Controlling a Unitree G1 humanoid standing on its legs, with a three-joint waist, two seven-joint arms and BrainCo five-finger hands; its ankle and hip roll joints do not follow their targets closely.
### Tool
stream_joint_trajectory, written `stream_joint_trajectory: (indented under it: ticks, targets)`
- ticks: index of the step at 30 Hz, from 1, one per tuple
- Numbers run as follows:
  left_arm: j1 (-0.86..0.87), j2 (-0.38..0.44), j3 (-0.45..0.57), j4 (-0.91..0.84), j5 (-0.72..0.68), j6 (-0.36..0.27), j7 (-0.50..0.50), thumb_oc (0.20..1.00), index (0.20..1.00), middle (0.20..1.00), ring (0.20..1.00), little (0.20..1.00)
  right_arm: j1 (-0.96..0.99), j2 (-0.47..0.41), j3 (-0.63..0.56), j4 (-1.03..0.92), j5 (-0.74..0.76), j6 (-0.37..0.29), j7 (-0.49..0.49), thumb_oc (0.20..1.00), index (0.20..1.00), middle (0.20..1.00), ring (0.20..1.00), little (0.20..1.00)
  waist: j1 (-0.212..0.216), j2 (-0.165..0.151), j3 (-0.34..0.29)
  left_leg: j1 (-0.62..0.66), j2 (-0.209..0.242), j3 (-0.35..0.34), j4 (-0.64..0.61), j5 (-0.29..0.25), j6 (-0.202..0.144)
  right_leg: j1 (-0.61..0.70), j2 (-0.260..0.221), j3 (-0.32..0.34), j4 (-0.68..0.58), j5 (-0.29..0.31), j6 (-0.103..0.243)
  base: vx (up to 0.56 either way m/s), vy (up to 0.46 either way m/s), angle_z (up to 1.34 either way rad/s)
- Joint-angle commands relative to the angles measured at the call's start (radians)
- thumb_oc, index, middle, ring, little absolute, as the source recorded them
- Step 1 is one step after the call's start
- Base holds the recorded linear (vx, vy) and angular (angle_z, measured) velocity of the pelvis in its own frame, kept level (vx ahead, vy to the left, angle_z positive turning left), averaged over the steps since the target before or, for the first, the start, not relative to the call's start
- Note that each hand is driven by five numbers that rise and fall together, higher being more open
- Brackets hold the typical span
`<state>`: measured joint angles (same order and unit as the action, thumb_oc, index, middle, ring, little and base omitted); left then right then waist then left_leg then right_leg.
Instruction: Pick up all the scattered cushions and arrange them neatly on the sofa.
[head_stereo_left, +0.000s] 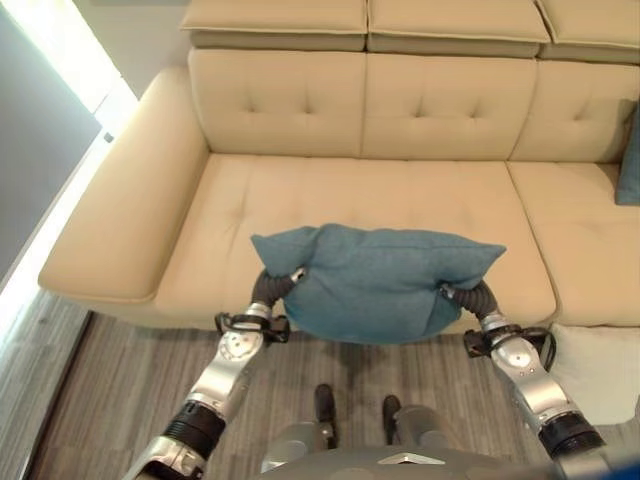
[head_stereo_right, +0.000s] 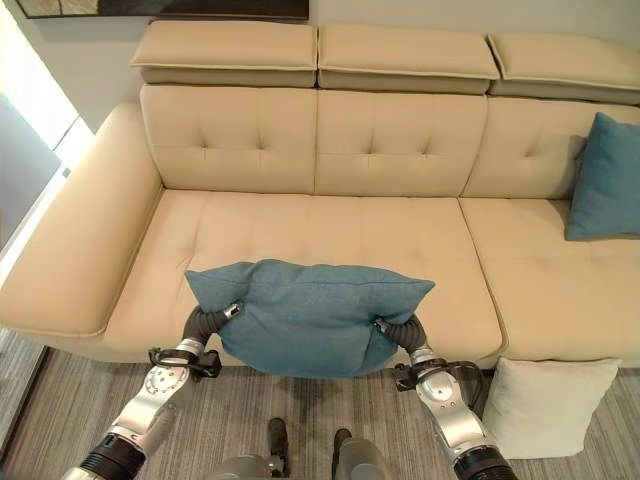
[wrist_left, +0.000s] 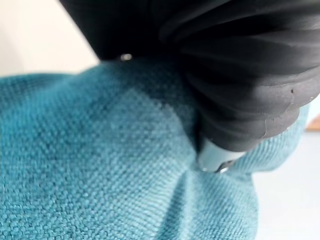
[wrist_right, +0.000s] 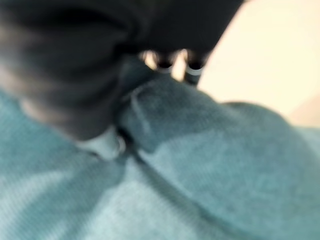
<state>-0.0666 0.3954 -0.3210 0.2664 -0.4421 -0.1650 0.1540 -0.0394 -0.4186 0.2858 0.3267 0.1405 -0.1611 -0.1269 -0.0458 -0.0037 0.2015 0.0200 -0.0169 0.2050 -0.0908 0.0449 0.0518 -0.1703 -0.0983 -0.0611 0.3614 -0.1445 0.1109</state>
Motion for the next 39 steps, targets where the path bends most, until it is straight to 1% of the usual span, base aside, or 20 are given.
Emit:
stream_joint_trajectory:
  ticks: [1,3,4,6,9,11,12,14,15,16,17,18,21,22,24,28,32,35,36,39]
  targets:
    - [-0.022,-0.023,0.034,-0.118,0.017,-0.095,-0.015,0.200,0.200,0.200,0.200,0.200,-0.083,0.006,-0.020,-0.063,0.015,-0.069,-0.015,0.200,0.200,0.200,0.200,0.200,0.010,-0.032,-0.061,0.030,0.019,-0.008,0.047,-0.059,-0.061,0.014,0.012,-0.082,-0.229,0.179,0.031,0.13,-0.008,-0.93]
    - [-0.016,-0.027,0.045,-0.120,0.012,-0.094,-0.018,0.200,0.200,0.200,0.200,0.200,-0.083,0.003,-0.017,-0.063,0.013,-0.068,-0.010,0.200,0.200,0.200,0.200,0.200,-0.006,-0.031,-0.060,0.053,0.012,-0.010,0.034,-0.066,-0.065,-0.017,0.041,-0.097,-0.295,0.217,0.033,0.21,-0.025,-0.60]
    - [-0.018,-0.028,0.044,-0.116,0.009,-0.094,-0.020,0.200,0.200,0.200,0.200,0.200,-0.076,0.003,-0.019,-0.065,0.013,-0.067,-0.006,0.200,0.200,0.200,0.200,0.200,-0.019,-0.034,-0.059,0.059,0.007,-0.018,0.034,-0.069,-0.065,-0.022,0.053,-0.068,-0.307,0.222,0.035,0.24,-0.046,-0.29]
    - [-0.015,-0.036,0.033,-0.110,0.015,-0.096,-0.036,0.200,0.200,0.200,0.200,0.200,-0.055,-0.004,-0.026,-0.070,0.009,-0.068,0.000,0.200,0.200,0.200,0.200,0.200,-0.030,-0.037,-0.068,0.072,0.001,-0.030,0.036,-0.082,-0.066,0.012,0.060,-0.023,-0.335,0.222,0.029,0.25,-0.063,0.20]
    - [-0.033,-0.058,0.012,-0.095,0.005,-0.090,-0.046,0.200,0.200,0.200,0.200,0.200,-0.031,-0.017,-0.052,-0.088,0.018,-0.073,-0.004,0.200,0.200,0.200,0.200,0.200,-0.050,-0.036,-0.075,0.061,0.008,-0.038,0.082,-0.105,-0.088,0.036,0.062,-0.019,-0.334,0.211,0.012,0.22,-0.102,0.39]
    - [-0.052,-0.063,-0.012,-0.090,0.002,-0.087,-0.062,0.200,0.200,0.200,0.200,0.200,-0.002,-0.026,-0.071,-0.104,0.029,-0.077,-0.002,0.200,0.200,0.200,0.200,0.200,-0.075,-0.040,-0.077,0.035,0.037,-0.028,0.188,-0.100,-0.124,0.063,0.062,-0.038,-0.330,0.192,-0.009,0.20,-0.160,0.11]
    - [-0.061,-0.067,-0.025,-0.090,-0.006,-0.087,-0.066,0.200,0.200,0.200,0.200,0.200,0.003,-0.034,-0.075,-0.113,0.035,-0.079,-0.002,0.200,0.200,0.200,0.200,0.200,-0.083,-0.047,-0.072,0.001,0.055,-0.034,0.282,-0.077,-0.143,0.079,0.062,-0.046,-0.329,0.185,-0.021,0.17,-0.162,0.63]
    - [-0.077,-0.069,-0.035,-0.089,-0.013,-0.088,-0.064,0.200,0.200,0.200,0.200,0.200,0.001,-0.044,-0.077,-0.127,0.041,-0.081,-0.004,0.200,0.200,0.200,0.200,0.200,-0.072,-0.059,-0.053,-0.061,0.045,-0.071,0.426,-0.038,-0.163,0.105,0.061,-0.047,-0.327,0.178,-0.041,0.15,-0.127,0.67]
    - [-0.081,-0.073,-0.037,-0.092,-0.014,-0.085,-0.055,0.200,0.200,0.200,0.200,0.200,-0.002,-0.043,-0.071,-0.126,0.044,-0.079,-0.006,0.200,0.200,0.200,0.200,0.200,-0.064,-0.065,-0.046,-0.082,0.041,-0.090,0.433,-0.039,-0.157,0.114,0.059,-0.044,-0.330,0.170,-0.044,0.15,-0.067,0.17]
    - [-0.080,-0.075,-0.038,-0.095,-0.017,-0.084,-0.049,0.200,0.200,0.200,0.200,0.200,0.000,-0.042,-0.068,-0.130,0.045,-0.079,-0.007,0.200,0.200,0.200,0.200,0.200,-0.058,-0.071,-0.045,-0.102,0.040,-0.099,0.409,-0.053,-0.145,0.124,0.056,-0.037,-0.338,0.164,-0.040,0.26,-0.012,-0.16]
    - [-0.075,-0.072,-0.036,-0.105,-0.020,-0.085,-0.045,0.200,0.200,0.200,0.200,0.200,-0.004,-0.042,-0.064,-0.126,0.046,-0.078,-0.010,0.200,0.200,0.200,0.200,0.200,-0.051,-0.078,-0.050,-0.118,0.054,-0.105,0.309,-0.079,-0.126,0.137,0.049,-0.024,-0.351,0.158,-0.028,0.28,0.039,-0.35]
    - [-0.073,-0.072,-0.035,-0.109,-0.018,-0.084,-0.041,0.200,0.200,0.200,0.200,0.200,-0.004,-0.042,-0.064,-0.130,0.045,-0.079,-0.012,0.200,0.200,0.200,0.200,0.200,-0.045,-0.076,-0.052,-0.120,0.061,-0.112,0.248,-0.067,-0.124,0.145,0.051,-0.017,-0.356,0.154,-0.023,0.30,0.076,-0.34]
    - [-0.070,-0.074,-0.030,-0.118,-0.018,-0.087,-0.032,0.200,0.200,0.200,0.200,0.200,-0.008,-0.045,-0.064,-0.126,0.043,-0.080,-0.019,0.200,0.200,0.200,0.200,0.200,-0.025,-0.066,-0.051,-0.148,0.074,-0.160,0.145,0.014,-0.137,0.170,0.055,0.001,-0.351,0.128,-0.017,0.21,0.103,-0.35]
    - [-0.066,-0.075,-0.023,-0.124,-0.020,-0.088,-0.033,0.200,0.200,0.200,0.200,0.200,-0.009,-0.044,-0.066,-0.131,0.043,-0.076,-0.013,0.200,0.200,0.200,0.200,0.200,-0.023,-0.061,-0.055,-0.132,0.068,-0.169,0.140,-0.003,-0.131,0.169,0.052,0.011,-0.338,0.116,-0.014,0.19,0.138,-0.42]
    - [-0.067,-0.069,-0.026,-0.136,-0.016,-0.086,-0.042,0.200,0.200,0.200,0.200,0.200,-0.008,-0.041,-0.072,-0.129,0.031,-0.075,-0.012,0.200,0.200,0.200,0.200,0.200,-0.026,-0.059,-0.065,-0.110,0.063,-0.152,0.123,-0.005,-0.127,0.176,0.040,0.006,-0.336,0.116,-0.006,0.19,0.183,-0.41]
    - [-0.070,-0.052,-0.012,-0.155,-0.007,-0.085,-0.040,0.200,0.200,0.200,0.200,0.200,-0.050,-0.026,-0.067,-0.123,0.007,-0.067,-0.023,0.200,0.200,0.200,0.200,0.200,-0.001,-0.049,-0.067,-0.062,0.029,-0.109,0.108,-0.045,-0.084,0.154,-0.009,0.013,-0.255,0.118,0.030,0.12,0.227,-0.35]
    - [-0.093,-0.030,0.012,-0.166,0.000,-0.097,-0.018,0.200,0.200,0.200,0.200,0.200,-0.109,-0.017,-0.053,-0.125,-0.014,-0.069,-0.038,0.200,0.200,0.200,0.200,0.200,0.012,-0.044,-0.051,-0.040,0.021,-0.068,0.112,-0.068,-0.061,0.085,-0.038,0.039,-0.156,0.158,0.057,0.05,0.156,-0.50]
    - [-0.126,-0.016,0.028,-0.170,0.017,-0.104,0.008,0.200,0.200,0.200,0.200,0.200,-0.146,-0.027,-0.048,-0.115,-0.019,-0.067,-0.047,0.200,0.200,0.200,0.200,0.200,0.010,-0.041,-0.052,-0.031,0.019,-0.069,0.103,-0.074,-0.063,0.061,-0.025,0.049,-0.193,0.160,0.052,0.08,0.023,-0.05]
    - [-0.198,-0.001,0.034,-0.151,0.033,-0.110,0.042,0.200,0.200,0.200,0.200,0.200,-0.204,-0.037,-0.033,-0.095,-0.011,-0.067,-0.061,0.200,0.200,0.200,0.200,0.200,0.006,-0.048,-0.046,-0.025,0.017,-0.068,0.091,-0.078,-0.071,0.028,-0.018,0.022,-0.277,0.188,0.044,0.08,-0.030,-0.13]
    - [-0.220,-0.002,0.036,-0.152,0.052,-0.115,0.053,0.200,0.200,0.200,0.200,0.200,-0.215,-0.045,-0.030,-0.104,-0.019,-0.066,-0.063,0.200,0.200,0.200,0.200,0.200,0.001,-0.050,-0.046,-0.028,0.022,-0.076,0.095,-0.078,-0.078,0.036,-0.023,0.035,-0.293,0.190,0.045,0.06,-0.042,-0.02]
